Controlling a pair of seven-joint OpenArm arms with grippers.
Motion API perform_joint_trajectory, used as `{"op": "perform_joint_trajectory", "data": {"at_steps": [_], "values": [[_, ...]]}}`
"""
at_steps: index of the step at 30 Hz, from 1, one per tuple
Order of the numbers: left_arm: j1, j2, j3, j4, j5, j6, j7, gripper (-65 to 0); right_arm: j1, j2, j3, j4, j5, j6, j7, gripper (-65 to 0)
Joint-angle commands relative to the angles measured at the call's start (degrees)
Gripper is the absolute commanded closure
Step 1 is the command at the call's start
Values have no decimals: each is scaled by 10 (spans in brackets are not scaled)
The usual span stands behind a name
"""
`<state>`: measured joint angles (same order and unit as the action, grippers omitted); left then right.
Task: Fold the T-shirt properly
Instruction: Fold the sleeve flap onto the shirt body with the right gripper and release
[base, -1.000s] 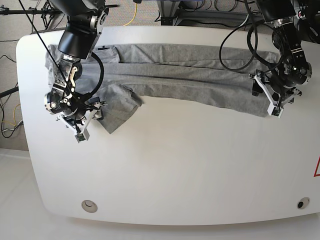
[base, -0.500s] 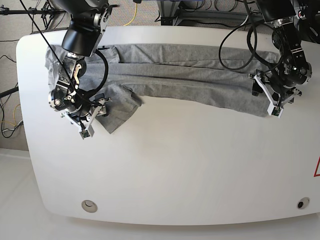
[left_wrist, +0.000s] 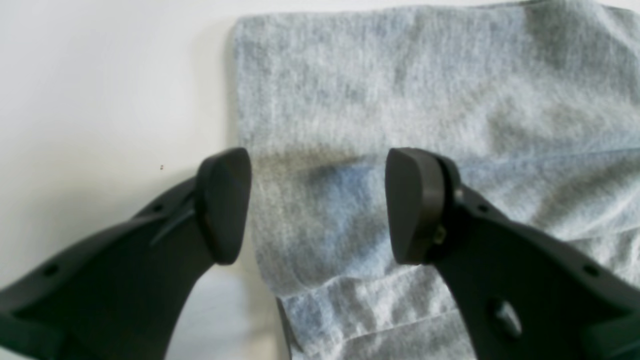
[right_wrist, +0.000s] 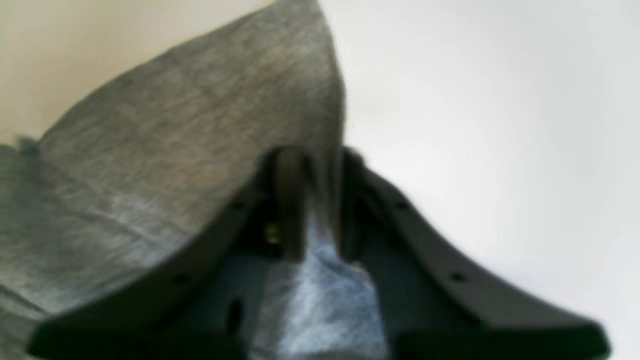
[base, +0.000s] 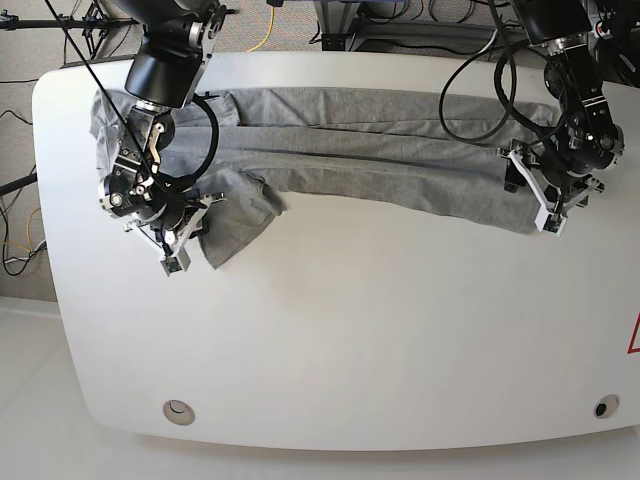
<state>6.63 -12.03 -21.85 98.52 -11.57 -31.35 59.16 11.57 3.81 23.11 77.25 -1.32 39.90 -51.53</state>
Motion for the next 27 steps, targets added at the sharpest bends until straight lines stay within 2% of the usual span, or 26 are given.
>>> {"op": "perform_joint_trajectory", "data": {"at_steps": [1, 10, 27], "values": [[-7, -8, -2, 10, -3, 0, -6, -400, 8, 6, -2, 8, -2, 1, -9, -31], [-7, -8, -2, 10, -3, -1, -6, -400, -9, 7, -3, 53, -3, 1, -18, -29], [-9, -8, -1, 9, -3, -1, -6, -400, -71, 5, -2, 291, -3, 1, -149, -29]]}}
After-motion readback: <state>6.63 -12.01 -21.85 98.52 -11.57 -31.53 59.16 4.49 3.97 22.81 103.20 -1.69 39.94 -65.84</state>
